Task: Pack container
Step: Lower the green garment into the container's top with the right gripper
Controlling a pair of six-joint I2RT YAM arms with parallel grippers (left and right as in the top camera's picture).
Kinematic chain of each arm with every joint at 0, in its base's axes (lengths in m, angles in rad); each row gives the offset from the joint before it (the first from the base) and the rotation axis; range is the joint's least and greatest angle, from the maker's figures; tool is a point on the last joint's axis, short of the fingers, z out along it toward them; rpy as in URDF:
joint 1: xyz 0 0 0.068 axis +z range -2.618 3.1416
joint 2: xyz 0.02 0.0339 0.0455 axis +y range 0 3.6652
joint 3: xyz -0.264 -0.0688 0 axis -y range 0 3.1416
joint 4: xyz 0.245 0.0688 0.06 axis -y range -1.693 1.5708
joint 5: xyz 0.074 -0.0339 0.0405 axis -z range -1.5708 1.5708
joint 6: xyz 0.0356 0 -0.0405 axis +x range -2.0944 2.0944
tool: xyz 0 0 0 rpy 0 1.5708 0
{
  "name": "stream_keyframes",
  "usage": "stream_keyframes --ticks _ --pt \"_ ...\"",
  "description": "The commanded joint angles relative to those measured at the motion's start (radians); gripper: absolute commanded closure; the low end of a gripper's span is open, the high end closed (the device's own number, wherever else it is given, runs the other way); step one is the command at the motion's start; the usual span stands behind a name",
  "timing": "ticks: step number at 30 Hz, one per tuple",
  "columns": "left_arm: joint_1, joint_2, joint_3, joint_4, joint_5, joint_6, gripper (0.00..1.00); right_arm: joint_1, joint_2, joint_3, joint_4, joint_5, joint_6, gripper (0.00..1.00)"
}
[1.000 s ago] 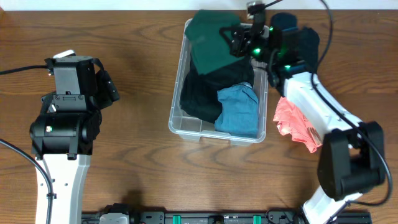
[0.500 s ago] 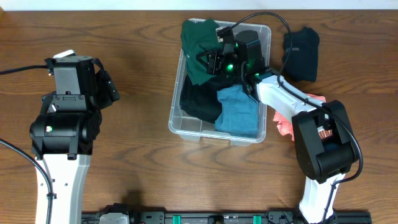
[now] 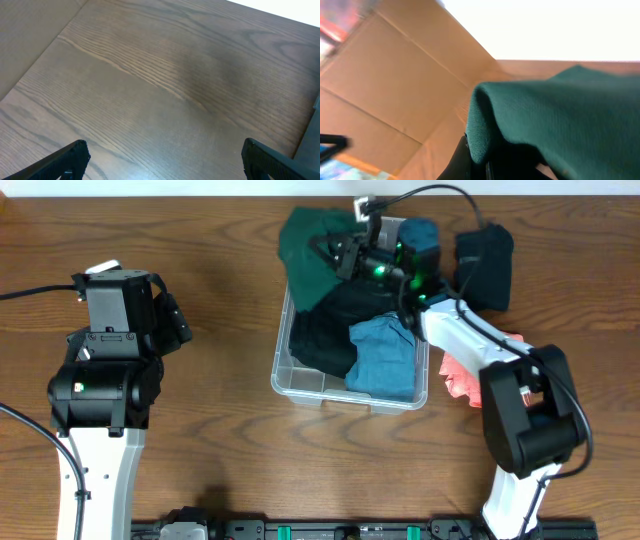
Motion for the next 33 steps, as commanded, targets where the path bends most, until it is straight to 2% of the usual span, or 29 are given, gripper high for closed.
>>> stream_keyframes --ticks 1,7,14,20,25,29,33 --pt "0.004 0.002 -0.002 -0.003 -0.013 -0.005 0.02 -0.02 -0.081 0.008 0.056 -0.072 0.104 0.99" --pt "0.004 0.002 -0.002 -0.003 -0.013 -0.005 0.02 -0.043 -0.083 0.008 0.061 -0.072 0.09 0.99" --pt "0.004 0.002 -0.002 -0.003 -0.013 -0.005 0.02 -0.053 -0.083 0.008 -0.087 -0.07 -0.014 0.99" --pt "0.004 0.002 -0.002 -0.003 -0.013 -0.005 0.02 -0.069 -0.083 0.008 -0.143 -0.052 -0.014 0.99" --pt "0.004 0.002 -0.002 -0.003 -0.013 -0.005 0.02 -0.063 -0.083 0.008 -0.111 -0.121 -0.021 0.99" --pt "0.004 0.002 -0.002 -0.003 -0.013 -0.005 0.02 -0.053 -0.088 0.008 -0.023 -0.177 0.064 0.99" --pt "0.004 0.002 -0.002 -0.003 -0.013 -0.005 0.02 -0.052 -0.103 0.008 -0.034 -0.188 0.172 0.98"
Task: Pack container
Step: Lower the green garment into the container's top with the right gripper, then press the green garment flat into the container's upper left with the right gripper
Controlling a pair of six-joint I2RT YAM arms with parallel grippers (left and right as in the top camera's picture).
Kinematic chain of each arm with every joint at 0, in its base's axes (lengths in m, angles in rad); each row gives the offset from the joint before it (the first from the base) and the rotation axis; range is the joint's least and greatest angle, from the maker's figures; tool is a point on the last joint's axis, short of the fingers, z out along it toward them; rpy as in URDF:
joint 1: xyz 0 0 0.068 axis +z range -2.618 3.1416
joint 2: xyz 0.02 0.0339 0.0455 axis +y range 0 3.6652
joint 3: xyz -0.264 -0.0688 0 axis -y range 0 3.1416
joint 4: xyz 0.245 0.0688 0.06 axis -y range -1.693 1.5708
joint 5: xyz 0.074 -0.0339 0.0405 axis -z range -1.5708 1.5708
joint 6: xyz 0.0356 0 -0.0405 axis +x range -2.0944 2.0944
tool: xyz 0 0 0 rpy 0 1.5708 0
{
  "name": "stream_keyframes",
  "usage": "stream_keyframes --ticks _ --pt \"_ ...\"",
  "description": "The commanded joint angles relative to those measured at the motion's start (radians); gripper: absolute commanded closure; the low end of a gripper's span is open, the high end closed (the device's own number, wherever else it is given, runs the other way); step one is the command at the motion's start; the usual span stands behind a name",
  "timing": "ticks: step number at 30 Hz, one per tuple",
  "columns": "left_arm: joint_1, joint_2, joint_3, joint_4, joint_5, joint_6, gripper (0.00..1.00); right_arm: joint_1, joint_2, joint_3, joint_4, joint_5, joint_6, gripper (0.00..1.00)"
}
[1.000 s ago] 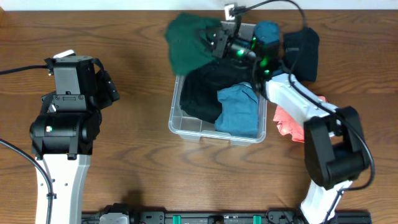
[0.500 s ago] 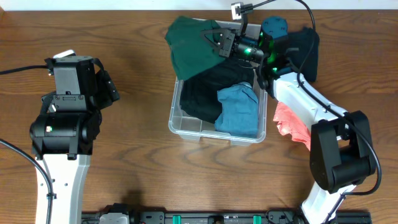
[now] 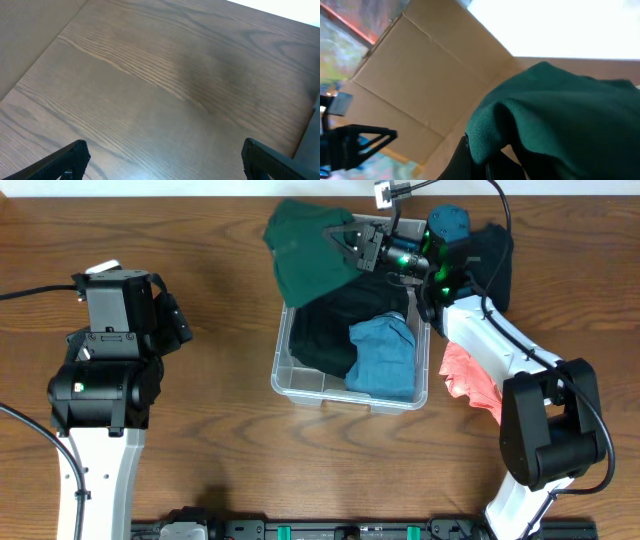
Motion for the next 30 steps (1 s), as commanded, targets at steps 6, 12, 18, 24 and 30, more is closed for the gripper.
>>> stream_keyframes --ticks 6,12,18,24,30 --pt "0.004 0.002 -0.002 -0.003 -0.013 -0.005 0.02 0.008 -0.064 0.008 0.008 0.013 0.008 0.99" --pt "0.004 0.002 -0.002 -0.003 -0.013 -0.005 0.02 -0.005 -0.109 0.009 -0.075 0.125 -0.042 0.99" --pt "0.004 0.002 -0.002 -0.003 -0.013 -0.005 0.02 0.0 -0.237 0.04 -0.407 0.397 -0.227 0.98" --pt "0.004 0.002 -0.002 -0.003 -0.013 -0.005 0.02 0.037 -0.364 0.089 -0.704 0.562 -0.297 0.99" --pt "0.004 0.002 -0.002 -0.003 -0.013 -0.005 0.02 0.098 -0.412 0.089 -0.802 0.536 -0.225 0.99"
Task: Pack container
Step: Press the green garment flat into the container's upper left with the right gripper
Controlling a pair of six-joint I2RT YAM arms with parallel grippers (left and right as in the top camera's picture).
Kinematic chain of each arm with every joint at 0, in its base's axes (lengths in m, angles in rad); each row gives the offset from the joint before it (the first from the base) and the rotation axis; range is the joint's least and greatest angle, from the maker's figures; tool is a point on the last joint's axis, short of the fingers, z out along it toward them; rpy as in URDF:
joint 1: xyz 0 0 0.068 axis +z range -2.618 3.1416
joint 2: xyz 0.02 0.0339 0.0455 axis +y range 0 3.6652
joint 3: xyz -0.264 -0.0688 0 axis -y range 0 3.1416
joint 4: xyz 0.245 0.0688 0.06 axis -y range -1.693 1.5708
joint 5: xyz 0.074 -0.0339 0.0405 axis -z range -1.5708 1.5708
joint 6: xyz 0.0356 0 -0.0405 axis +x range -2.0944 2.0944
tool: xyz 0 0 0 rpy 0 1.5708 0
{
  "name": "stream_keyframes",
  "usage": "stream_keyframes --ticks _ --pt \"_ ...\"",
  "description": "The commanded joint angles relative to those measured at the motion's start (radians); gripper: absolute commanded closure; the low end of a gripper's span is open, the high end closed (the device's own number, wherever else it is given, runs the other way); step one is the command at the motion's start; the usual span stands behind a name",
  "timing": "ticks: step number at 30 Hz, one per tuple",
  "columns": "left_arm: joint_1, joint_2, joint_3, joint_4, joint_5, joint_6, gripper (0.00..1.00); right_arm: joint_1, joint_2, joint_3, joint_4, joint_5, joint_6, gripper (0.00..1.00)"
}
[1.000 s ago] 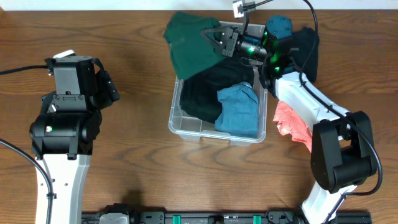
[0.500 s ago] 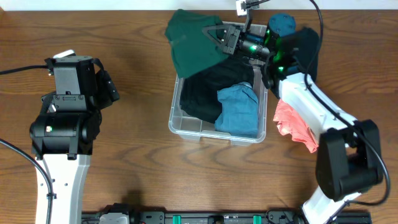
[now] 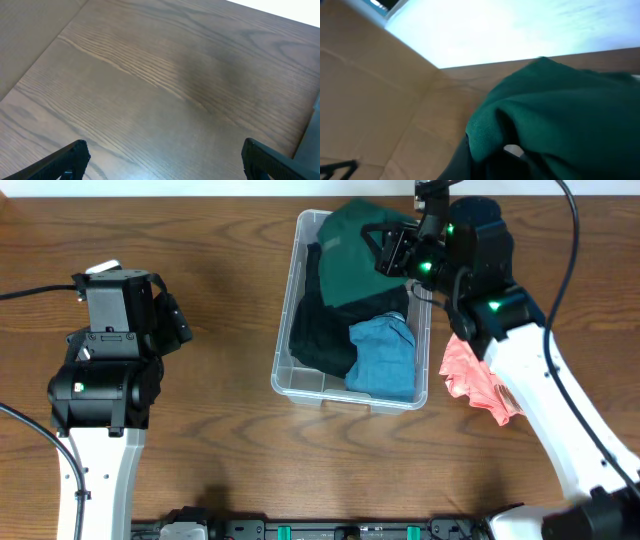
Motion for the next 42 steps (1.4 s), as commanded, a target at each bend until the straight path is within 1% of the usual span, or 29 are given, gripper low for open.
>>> stream_keyframes --ticks 1,6,13,15,18,25,29,34,38,42 --pt "0.004 0.002 -0.002 -0.003 -0.013 -0.005 0.02 0.038 -0.022 0.025 -0.023 0.015 0.032 0.99" --pt "0.004 0.002 -0.002 -0.003 -0.013 -0.005 0.02 0.042 -0.022 0.021 -0.065 0.013 0.113 0.99" --pt "0.004 0.002 -0.002 -0.003 -0.013 -0.005 0.02 0.042 -0.016 0.003 -0.075 0.035 0.121 0.99" --pt "0.004 0.002 -0.002 -0.003 -0.013 -0.005 0.02 0.042 0.0 -0.013 -0.082 0.017 0.167 0.99" --pt "0.004 0.002 -0.002 -0.003 -0.013 -0.005 0.02 0.042 0.026 -0.046 -0.062 -0.025 0.201 0.99" --pt "0.004 0.002 -0.002 -0.003 -0.013 -0.005 0.02 0.042 0.076 -0.063 -0.043 -0.029 0.287 0.99" --pt "0.004 0.002 -0.002 -0.003 -0.013 -0.005 0.02 0.04 0.12 -0.063 -0.032 -0.014 0.299 0.99" --pt "0.004 0.002 -0.002 -0.003 -0.013 -0.005 0.02 0.029 0.223 -0.063 0.063 0.008 0.307 0.99" --pt "0.004 0.002 -0.002 -0.003 -0.013 -0.005 0.02 0.018 0.316 -0.063 0.177 0.086 0.306 0.99" --pt "0.004 0.002 -0.002 -0.003 -0.013 -0.005 0.02 -0.01 0.389 -0.063 0.322 0.096 0.301 0.99"
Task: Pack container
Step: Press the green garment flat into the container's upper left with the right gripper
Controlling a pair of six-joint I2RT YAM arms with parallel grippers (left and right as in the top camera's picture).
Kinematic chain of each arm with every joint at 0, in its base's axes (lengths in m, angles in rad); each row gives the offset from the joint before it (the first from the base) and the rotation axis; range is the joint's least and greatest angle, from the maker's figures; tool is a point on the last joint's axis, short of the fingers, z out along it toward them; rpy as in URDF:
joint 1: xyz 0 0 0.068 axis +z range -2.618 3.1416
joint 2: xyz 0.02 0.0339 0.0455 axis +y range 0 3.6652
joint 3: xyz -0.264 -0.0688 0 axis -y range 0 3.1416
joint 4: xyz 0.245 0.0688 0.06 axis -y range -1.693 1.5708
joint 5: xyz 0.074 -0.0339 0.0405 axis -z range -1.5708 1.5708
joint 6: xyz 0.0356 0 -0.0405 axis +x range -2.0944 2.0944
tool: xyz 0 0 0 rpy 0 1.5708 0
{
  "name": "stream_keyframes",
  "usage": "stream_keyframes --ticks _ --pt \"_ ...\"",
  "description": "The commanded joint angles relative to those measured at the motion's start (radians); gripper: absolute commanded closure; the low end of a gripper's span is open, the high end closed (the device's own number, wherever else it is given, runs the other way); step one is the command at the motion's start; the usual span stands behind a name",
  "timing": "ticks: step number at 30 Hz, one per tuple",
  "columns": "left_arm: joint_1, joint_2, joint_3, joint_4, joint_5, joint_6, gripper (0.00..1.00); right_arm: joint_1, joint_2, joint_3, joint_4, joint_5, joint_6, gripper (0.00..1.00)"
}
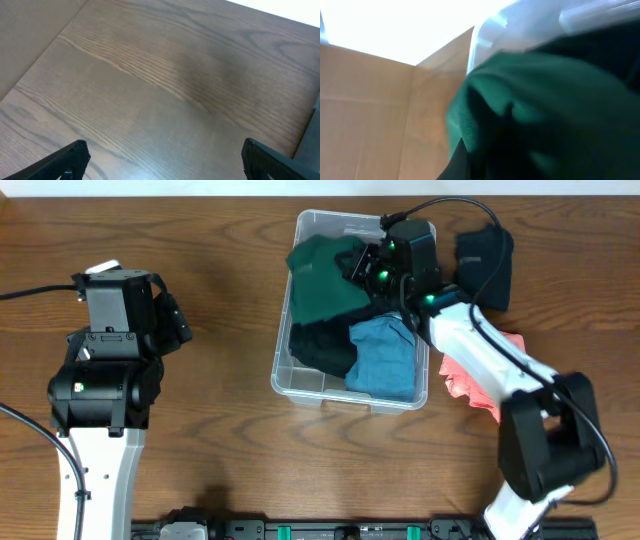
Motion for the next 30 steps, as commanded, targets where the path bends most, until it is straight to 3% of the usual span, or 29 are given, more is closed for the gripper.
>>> stream_keyframes --ticks 1,5,23,24,27,30 --pt "0.004 0.002 -0.002 -0.003 -0.013 -0.005 0.02 -0.04 0.05 0.004 0.083 0.045 -0.005 0.99" --pt "0.004 0.002 -0.002 -0.003 -0.013 -0.005 0.02 -0.074 0.103 0.004 0.192 0.046 -0.056 0.99" --pt "0.004 0.002 -0.002 -0.003 -0.013 -0.005 0.02 -0.096 0.194 0.004 0.191 0.045 -0.128 0.97" --pt "0.004 0.002 -0.002 -0.003 -0.013 -0.005 0.02 -0.093 0.194 0.004 0.195 0.031 -0.134 0.86" --pt "0.004 0.002 -0.002 -0.003 -0.013 -0.005 0.02 -0.097 0.187 0.004 0.238 -0.065 -0.242 0.33" --pt "0.004 0.002 -0.002 -0.003 -0.013 -0.005 0.02 -0.113 0.163 0.004 0.233 -0.115 -0.315 0.16"
